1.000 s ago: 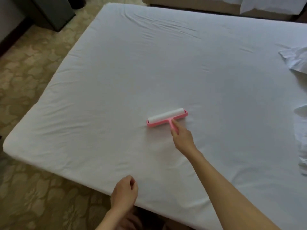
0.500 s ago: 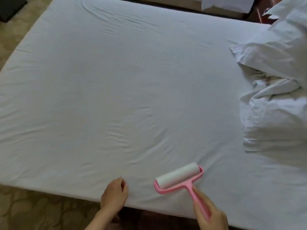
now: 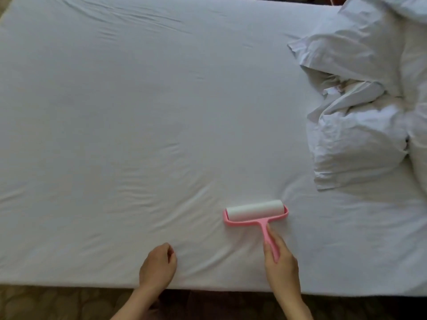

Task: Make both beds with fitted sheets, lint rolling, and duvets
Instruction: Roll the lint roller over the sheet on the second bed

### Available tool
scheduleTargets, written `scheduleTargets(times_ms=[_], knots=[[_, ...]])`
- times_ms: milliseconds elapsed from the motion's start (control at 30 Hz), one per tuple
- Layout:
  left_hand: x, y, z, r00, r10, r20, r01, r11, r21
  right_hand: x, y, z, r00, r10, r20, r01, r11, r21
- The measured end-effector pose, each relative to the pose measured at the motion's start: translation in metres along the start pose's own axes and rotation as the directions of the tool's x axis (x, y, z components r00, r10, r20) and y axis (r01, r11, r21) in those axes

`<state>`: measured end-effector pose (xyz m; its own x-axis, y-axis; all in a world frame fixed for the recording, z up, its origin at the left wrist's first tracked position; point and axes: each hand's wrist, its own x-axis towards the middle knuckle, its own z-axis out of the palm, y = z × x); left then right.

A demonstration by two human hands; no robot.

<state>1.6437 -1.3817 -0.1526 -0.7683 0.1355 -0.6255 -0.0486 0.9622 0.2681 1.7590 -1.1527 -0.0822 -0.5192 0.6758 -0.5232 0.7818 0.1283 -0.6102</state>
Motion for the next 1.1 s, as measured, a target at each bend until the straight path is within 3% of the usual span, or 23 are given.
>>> scheduleTargets(times_ms=[100, 233, 533, 567, 667, 767, 867, 1000, 1100], knots=[[0.0, 0.009, 0.003, 1.0, -0.005, 0.014, 0.004, 1.0, 0.014, -0.038, 0.028, -0.005, 0.993, 0.02, -0.119, -0.018, 1.0, 0.015], [0.002, 0.014, 0.004, 1.0, -0.011, 0.028, 0.01, 0.999, 0.033, -0.054, 0.037, -0.009, 0.989, 0.144, -0.037, -0.143, 0.99, 0.017], [0.003, 0.005, -0.002, 0.999, -0.005, 0.038, 0.005, 1.0, 0.004, -0.038, -0.007, -0.007, 0.977, -0.007, -0.212, 0.017, 0.999, 0.048], [0.003, 0.003, -0.004, 1.0, -0.012, 0.028, 0.012, 1.0, -0.01, -0.027, -0.02, 0.001, 0.978, -0.036, -0.205, 0.051, 0.996, 0.066], [0.001, -0.008, -0.01, 0.999, -0.053, -0.001, 0.053, 0.997, -0.048, 0.019, -0.076, 0.039, 0.984, -0.181, 0.011, 0.179, 0.979, 0.101], [-0.001, -0.025, -0.018, 0.994, -0.102, -0.031, 0.098, 0.99, -0.099, 0.068, -0.15, 0.089, 0.931, -0.328, 0.159, 0.315, 0.944, 0.099], [-0.001, -0.047, -0.026, 0.989, -0.133, -0.067, 0.121, 0.981, -0.151, 0.098, -0.194, 0.135, 0.891, -0.315, 0.326, 0.283, 0.948, 0.144], [-0.004, -0.08, -0.037, 0.978, -0.188, -0.096, 0.168, 0.969, -0.178, 0.085, -0.172, 0.163, 0.909, -0.307, 0.281, 0.328, 0.944, -0.03], [-0.006, -0.105, -0.045, 0.966, -0.238, -0.105, 0.216, 0.958, -0.187, 0.032, -0.118, 0.144, 0.933, -0.279, 0.225, 0.303, 0.95, -0.079]])
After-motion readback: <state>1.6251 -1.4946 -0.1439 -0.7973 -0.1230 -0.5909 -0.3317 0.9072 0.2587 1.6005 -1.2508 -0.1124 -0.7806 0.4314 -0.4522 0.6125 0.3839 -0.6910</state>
